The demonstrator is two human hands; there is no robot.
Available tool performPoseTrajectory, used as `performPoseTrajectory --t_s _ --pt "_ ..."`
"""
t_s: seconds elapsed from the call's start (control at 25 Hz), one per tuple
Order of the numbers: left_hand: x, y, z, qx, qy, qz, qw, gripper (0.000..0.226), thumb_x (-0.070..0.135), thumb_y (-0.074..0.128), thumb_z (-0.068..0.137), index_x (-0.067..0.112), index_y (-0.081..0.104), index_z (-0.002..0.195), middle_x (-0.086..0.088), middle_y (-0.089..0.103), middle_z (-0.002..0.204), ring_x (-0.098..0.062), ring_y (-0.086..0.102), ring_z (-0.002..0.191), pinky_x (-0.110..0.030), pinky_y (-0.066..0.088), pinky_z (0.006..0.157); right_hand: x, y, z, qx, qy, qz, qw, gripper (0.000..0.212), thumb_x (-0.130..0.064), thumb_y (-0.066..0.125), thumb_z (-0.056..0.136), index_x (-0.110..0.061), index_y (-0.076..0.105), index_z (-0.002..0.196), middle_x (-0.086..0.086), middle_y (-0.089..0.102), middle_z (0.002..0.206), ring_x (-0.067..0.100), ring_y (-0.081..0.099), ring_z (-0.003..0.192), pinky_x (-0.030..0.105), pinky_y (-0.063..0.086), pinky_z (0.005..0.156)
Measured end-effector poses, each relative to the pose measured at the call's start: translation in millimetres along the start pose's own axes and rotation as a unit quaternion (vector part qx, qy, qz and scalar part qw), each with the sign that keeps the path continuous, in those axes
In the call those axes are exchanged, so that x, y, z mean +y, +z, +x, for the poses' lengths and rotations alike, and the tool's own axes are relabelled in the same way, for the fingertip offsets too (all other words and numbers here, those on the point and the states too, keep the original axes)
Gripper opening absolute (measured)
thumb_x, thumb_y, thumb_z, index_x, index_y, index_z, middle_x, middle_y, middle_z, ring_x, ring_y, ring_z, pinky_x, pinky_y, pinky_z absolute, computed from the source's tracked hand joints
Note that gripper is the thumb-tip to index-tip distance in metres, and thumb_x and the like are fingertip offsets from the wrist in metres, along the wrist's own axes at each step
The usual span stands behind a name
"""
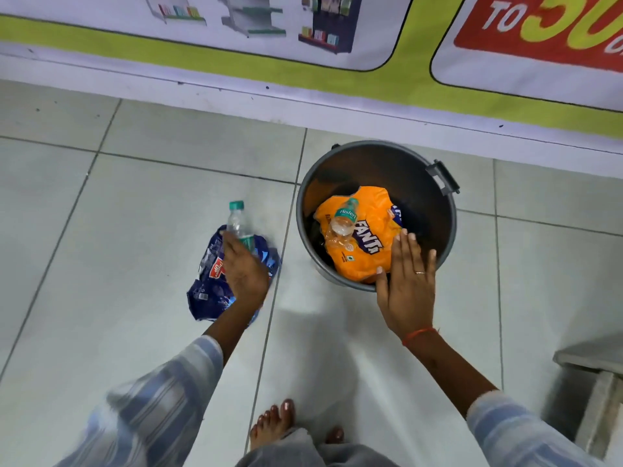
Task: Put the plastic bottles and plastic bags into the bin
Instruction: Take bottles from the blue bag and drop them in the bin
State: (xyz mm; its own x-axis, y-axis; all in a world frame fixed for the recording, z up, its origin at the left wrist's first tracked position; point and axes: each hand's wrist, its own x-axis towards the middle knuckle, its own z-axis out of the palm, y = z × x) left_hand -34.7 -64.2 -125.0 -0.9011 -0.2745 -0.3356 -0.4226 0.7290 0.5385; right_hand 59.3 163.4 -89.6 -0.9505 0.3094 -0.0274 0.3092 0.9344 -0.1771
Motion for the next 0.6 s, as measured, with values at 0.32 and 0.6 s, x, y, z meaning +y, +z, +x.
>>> performPoseTrajectory --t_s 0.32,0.6 --pt "161.5 -25.8 -87.4 -0.105 0.243 0.036 0.964 0.077 0.014 0.052 0.093 0.009 0.000 0.150 -0.018 0.021 0.156 -0.035 0.040 0.130 -0.048 0.043 0.104 -3.0 -24.2 0.9 -0.105 0.032 -0.020 0.994 0.062 -0.040 0.014 0.098 -0.003 0.020 0.148 0.017 0.027 0.156 0.029 0.021 0.147 0.048 0.010 0.122" --pt "141.4 -6.7 -89.6 -0.048 0.285 0.156 0.945 0.067 0.040 0.029 0.099 0.006 0.000 0.149 -0.015 0.006 0.161 -0.030 0.005 0.149 -0.046 0.005 0.120 -13.7 -29.5 -4.4 -0.087 0.036 -0.003 0.996 0.056 -0.033 0.025 0.101 -0.005 0.016 0.149 0.015 0.020 0.159 0.028 0.015 0.148 0.046 0.007 0.122"
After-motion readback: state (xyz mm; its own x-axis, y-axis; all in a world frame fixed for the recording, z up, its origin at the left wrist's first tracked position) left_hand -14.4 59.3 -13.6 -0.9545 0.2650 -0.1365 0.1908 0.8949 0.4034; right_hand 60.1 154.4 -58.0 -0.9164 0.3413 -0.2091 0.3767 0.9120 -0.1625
